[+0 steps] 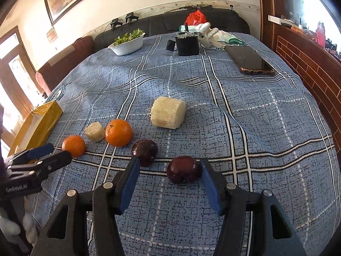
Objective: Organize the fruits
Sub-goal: 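Carry the orange and plum over the tray and open both grippers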
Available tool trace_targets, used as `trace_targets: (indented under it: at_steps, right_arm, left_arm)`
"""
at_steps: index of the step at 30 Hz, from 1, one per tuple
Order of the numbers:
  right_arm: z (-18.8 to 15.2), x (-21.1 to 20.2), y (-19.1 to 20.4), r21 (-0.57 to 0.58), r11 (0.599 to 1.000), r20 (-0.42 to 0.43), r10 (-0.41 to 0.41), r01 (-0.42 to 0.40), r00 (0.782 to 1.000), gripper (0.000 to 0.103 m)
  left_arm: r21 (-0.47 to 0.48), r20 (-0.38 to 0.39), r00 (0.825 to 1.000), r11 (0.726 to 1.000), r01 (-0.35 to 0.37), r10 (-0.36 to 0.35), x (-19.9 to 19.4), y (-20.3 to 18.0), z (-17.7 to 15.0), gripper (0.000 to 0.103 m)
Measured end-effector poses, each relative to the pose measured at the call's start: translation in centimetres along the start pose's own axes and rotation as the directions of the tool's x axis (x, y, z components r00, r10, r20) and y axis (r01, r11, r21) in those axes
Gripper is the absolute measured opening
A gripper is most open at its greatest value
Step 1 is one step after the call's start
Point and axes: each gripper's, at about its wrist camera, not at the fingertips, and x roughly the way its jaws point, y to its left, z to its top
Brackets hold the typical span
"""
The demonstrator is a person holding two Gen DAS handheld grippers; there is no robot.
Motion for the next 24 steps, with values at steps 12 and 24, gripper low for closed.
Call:
trace_targets:
  at_steps: [12, 24]
  right_arm:
    - [-0.2, -0.3, -0.3, 0.007, 1.0, 0.001, -0.029, 0.029, 1.0, 0.032]
    - [-0.4, -0.2, -0.1, -0.023, 1.0, -0.009, -0.004, 0.004, 1.0, 0.037]
  left_arm:
    - [0.116, -0.004, 1.0, 0.993, -0.03, 0.03, 1.6, -2.7, 0.4, 0.036]
    - [0.05, 0.028, 1.0, 0.999, -0.002, 0.001, -1.7, -1.9, -1.0, 0.036]
